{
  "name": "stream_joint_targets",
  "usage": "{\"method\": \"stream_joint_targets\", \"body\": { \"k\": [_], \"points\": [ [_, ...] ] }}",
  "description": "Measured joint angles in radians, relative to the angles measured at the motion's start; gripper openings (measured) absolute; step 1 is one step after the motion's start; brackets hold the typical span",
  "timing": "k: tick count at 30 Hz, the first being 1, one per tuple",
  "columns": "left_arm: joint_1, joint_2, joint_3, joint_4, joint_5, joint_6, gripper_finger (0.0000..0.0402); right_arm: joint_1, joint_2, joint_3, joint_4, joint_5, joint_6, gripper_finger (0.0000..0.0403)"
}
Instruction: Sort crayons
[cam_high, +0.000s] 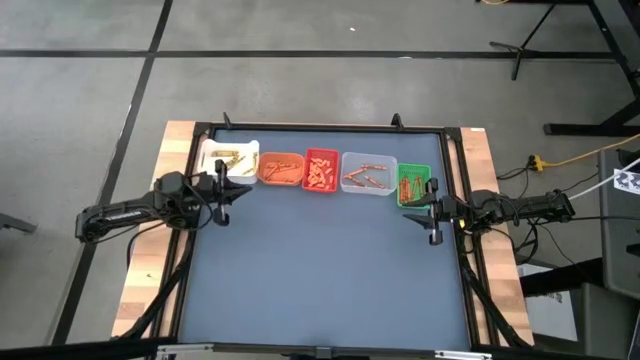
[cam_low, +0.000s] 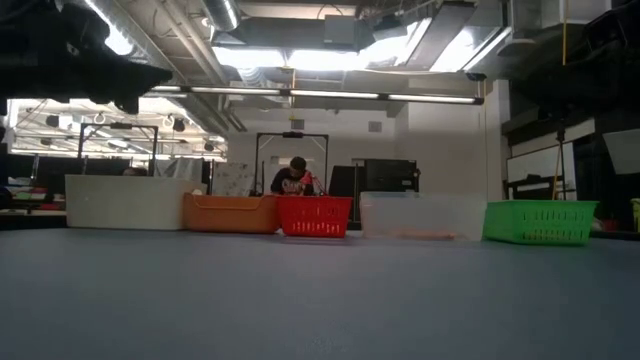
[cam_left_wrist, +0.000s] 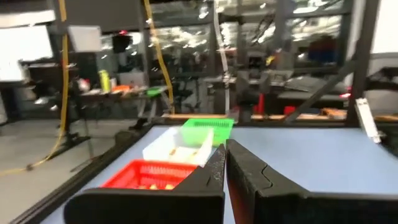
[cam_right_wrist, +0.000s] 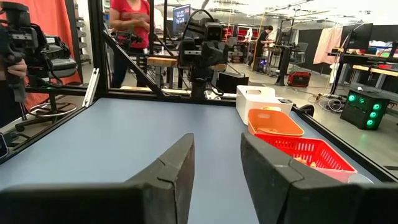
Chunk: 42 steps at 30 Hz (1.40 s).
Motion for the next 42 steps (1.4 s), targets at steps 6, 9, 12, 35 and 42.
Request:
{"method": "stream_joint_targets", "body": {
  "k": [6,9,12,35,42],
  "points": [
    [0.0,0.0,0.001,-0.1,-0.042,-0.007,0.0,0.0,0.0,0.0,0.0,0.0,0.0,0.0131],
    [0.0,0.005,0.001,-0.103,-0.061,-0.03,0.0,0.0,0.0,0.0,0.0,0.0,0.0,0.0131],
    [0.0,0.006,0.001,-0.106,-0.078,-0.029,0.0,0.0,0.0,0.0,0.0,0.0,0.0,0.0131],
    [0.0,0.006,0.001,-0.109,-0.103,-0.029,0.0,0.0,0.0,0.0,0.0,0.0,0.0,0.0131],
    [0.0,0.006,0.001,-0.109,-0.103,-0.029,0.0,0.0,0.0,0.0,0.0,0.0,0.0,0.0131]
  ]
}}
